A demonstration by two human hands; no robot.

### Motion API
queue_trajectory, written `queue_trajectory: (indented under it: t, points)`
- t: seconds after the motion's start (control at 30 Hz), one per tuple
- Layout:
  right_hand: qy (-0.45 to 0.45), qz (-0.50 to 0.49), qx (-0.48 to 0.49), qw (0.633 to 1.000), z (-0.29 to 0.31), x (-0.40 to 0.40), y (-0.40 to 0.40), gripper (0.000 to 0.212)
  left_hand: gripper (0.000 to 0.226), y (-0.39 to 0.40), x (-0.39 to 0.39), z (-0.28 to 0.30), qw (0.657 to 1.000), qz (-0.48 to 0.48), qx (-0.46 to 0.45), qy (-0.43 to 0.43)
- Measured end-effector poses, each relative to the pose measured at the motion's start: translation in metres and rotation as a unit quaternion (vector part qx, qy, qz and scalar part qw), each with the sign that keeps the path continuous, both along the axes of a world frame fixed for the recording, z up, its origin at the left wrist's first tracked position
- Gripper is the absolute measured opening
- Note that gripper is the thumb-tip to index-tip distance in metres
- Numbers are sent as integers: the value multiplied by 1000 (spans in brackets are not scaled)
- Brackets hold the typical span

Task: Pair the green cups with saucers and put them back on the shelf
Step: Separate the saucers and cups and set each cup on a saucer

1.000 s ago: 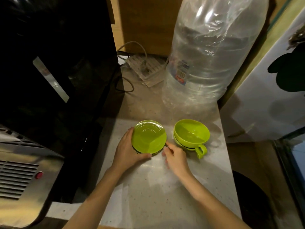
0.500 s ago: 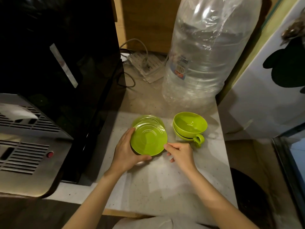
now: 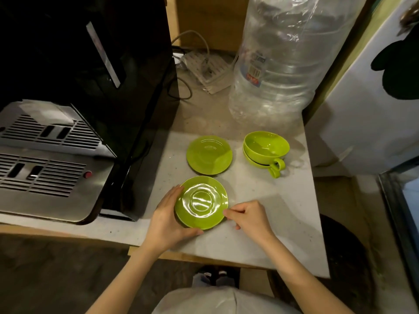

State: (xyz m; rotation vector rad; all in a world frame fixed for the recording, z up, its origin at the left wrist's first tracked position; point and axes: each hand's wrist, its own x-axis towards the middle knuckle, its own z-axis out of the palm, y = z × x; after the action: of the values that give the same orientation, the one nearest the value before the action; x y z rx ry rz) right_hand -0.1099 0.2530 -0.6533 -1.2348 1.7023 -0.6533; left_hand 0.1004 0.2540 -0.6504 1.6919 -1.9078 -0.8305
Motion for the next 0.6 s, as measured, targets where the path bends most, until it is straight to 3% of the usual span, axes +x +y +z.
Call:
queue_trajectory:
  t: [0.4, 0.6]
  points:
    - [46, 0, -4, 999, -9, 0, 1, 40, 113, -2, -4, -3, 999, -25, 10, -40]
    - [56, -9, 6, 998, -5, 1, -4, 24, 114, -4, -6, -4, 999, -18, 11, -41]
